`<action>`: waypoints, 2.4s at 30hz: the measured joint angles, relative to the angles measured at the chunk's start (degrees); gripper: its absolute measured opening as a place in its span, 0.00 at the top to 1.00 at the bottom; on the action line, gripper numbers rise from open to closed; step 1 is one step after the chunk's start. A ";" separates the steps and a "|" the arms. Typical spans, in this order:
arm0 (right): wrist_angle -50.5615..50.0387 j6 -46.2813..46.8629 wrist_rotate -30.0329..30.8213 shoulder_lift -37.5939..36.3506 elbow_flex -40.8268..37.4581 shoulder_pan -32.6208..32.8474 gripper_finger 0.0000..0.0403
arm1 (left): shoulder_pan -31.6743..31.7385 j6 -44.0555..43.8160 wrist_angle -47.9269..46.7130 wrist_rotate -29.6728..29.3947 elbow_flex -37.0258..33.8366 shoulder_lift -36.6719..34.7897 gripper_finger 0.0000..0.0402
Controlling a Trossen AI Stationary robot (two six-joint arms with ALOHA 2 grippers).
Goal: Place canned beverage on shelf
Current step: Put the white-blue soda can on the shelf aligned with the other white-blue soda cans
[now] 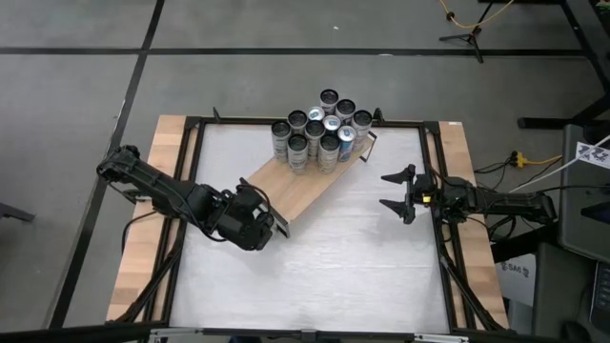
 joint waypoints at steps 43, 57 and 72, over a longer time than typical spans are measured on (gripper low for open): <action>0.22 -0.02 0.02 -0.02 0.00 0.00 0.04 | 2.25 1.28 -2.58 -1.88 0.00 10.95 0.01; 0.24 -0.02 0.02 -0.02 -0.02 0.00 0.04 | 2.51 0.49 -0.82 -1.56 -2.56 10.86 0.01; 0.24 -0.01 0.02 -0.02 -0.02 0.00 0.04 | 2.50 -0.51 3.15 -2.88 -8.13 10.93 0.01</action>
